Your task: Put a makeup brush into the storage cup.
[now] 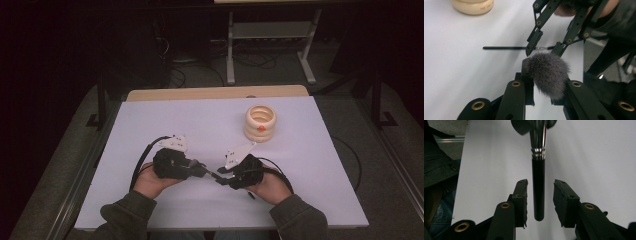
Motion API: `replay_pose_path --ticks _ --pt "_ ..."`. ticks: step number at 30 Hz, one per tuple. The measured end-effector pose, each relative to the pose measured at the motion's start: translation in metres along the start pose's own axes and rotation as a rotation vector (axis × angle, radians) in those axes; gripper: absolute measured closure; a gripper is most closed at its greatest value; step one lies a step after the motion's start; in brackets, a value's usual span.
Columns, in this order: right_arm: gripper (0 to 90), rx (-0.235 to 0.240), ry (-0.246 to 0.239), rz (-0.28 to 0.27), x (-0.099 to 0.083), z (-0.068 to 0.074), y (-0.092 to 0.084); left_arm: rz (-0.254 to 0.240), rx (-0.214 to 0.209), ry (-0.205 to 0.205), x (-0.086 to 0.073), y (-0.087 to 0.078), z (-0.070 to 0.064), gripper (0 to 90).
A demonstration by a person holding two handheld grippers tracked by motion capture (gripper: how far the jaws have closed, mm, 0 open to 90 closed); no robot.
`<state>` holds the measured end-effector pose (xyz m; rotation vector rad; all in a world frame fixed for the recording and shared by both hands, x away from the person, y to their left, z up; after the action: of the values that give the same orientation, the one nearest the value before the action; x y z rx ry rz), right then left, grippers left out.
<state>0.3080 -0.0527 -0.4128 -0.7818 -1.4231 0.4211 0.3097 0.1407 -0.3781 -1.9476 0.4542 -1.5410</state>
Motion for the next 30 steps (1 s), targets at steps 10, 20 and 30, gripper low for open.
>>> replay_pose_path --ticks 10,20,30 --pt "72.8 0.014 -0.01 0.026 0.021 0.004 0.006 0.055 0.032 0.046 0.007 0.006 -0.007 76.7" --pt "78.4 0.065 -0.01 0.008 0.023 0.002 0.009 0.031 0.028 0.045 0.007 0.001 -0.004 75.0" --pt "78.5 0.059 0.059 0.013 0.012 -0.01 0.003 -0.005 0.069 -0.019 -0.006 -0.011 0.0 50.5"
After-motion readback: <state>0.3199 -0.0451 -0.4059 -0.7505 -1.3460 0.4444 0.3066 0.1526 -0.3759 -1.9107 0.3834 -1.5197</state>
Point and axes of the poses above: each handheld gripper's, and its own axes: y roughly forward along the jaws, x roughly out of its top, z roughly to its left, the point moved 3 cm from there along y, roughly forward along the jaws, and after that the axes turned 4 degrees about y, right-handed, at the moved point
